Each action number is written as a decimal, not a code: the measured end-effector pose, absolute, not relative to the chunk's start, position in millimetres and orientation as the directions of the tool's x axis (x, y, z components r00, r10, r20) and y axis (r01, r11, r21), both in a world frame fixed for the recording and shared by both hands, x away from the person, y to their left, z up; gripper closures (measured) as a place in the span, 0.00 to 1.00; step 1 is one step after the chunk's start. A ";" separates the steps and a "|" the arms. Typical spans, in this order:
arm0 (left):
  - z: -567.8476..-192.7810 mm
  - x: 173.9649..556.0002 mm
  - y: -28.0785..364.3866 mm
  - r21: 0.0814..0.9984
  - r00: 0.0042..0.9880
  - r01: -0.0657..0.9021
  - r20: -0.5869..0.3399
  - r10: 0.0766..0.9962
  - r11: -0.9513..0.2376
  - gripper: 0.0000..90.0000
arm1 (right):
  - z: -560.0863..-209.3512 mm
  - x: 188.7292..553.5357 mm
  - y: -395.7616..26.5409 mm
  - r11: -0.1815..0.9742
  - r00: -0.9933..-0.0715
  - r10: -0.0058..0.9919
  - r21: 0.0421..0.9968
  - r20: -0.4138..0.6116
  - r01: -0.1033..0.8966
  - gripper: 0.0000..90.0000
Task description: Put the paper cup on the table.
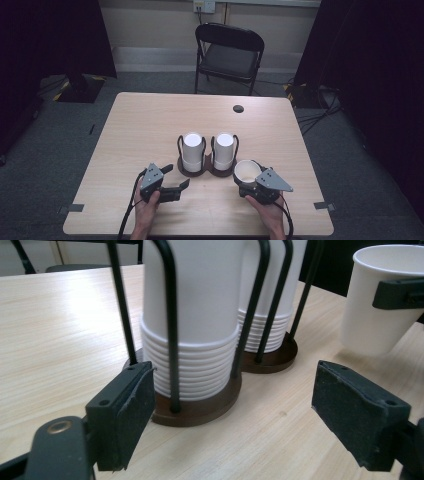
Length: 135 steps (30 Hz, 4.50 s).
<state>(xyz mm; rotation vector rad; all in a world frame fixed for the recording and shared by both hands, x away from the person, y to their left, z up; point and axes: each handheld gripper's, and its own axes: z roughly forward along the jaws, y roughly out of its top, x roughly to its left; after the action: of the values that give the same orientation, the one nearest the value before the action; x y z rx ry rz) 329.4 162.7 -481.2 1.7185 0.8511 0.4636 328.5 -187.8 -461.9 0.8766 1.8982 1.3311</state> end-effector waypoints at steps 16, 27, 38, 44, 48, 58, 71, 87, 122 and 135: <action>-495.8 315.4 161.1 0.967 0.493 0.234 -0.033 0.869 -0.096 0.17 | -449.5 368.3 -209.3 0.162 -0.425 0.902 0.972 -0.075 0.171 0.26; -497.3 305.4 159.3 0.984 0.382 0.159 0.018 0.924 -0.085 0.17 | -450.5 406.0 -217.6 0.098 -0.349 0.937 0.969 -0.013 0.228 0.26; -497.8 303.8 160.2 0.987 0.366 0.146 0.009 0.930 -0.067 0.17 | -461.6 444.4 -221.1 0.119 -0.319 0.947 0.971 -0.047 0.209 0.26; -498.2 302.0 160.2 0.989 0.351 0.133 0.015 0.936 -0.065 0.17 | -473.2 458.3 -225.3 0.112 -0.301 0.953 0.958 -0.029 0.263 0.26; -498.3 301.5 160.2 0.990 0.341 0.129 0.012 0.940 -0.060 0.17 | -475.5 461.2 -224.9 0.118 -0.296 0.954 0.957 -0.035 0.266 0.26; -498.3 302.4 161.2 0.990 0.319 0.138 -0.006 0.948 -0.040 0.18 | -486.0 465.1 -225.1 0.112 -0.285 0.958 0.958 -0.033 0.265 0.25; -498.2 302.5 161.2 0.989 0.309 0.141 -0.008 0.951 -0.038 0.18 | -492.3 455.5 -230.0 0.121 -0.298 0.955 0.923 -0.007 0.366 0.21; -498.4 301.5 160.3 0.990 0.301 0.134 0.004 0.954 -0.046 0.17 | -481.3 433.3 -233.3 0.090 -0.270 0.963 0.921 0.017 0.380 0.16; -498.0 299.8 157.2 0.988 0.229 0.146 0.018 0.973 -0.053 0.17 | -466.1 339.8 -210.6 0.038 -0.278 0.960 0.980 0.018 0.197 0.15; -498.0 298.8 156.4 0.988 0.220 0.143 0.027 0.975 -0.059 0.17 | -484.5 311.2 -199.3 0.048 -0.263 0.965 0.980 0.004 0.194 0.15</action>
<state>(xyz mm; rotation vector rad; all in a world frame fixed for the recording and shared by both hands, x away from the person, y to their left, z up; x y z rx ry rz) 298.8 156.4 -498.0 1.4455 1.1285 1.0009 311.2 -199.3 -484.5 1.2021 1.5679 1.2845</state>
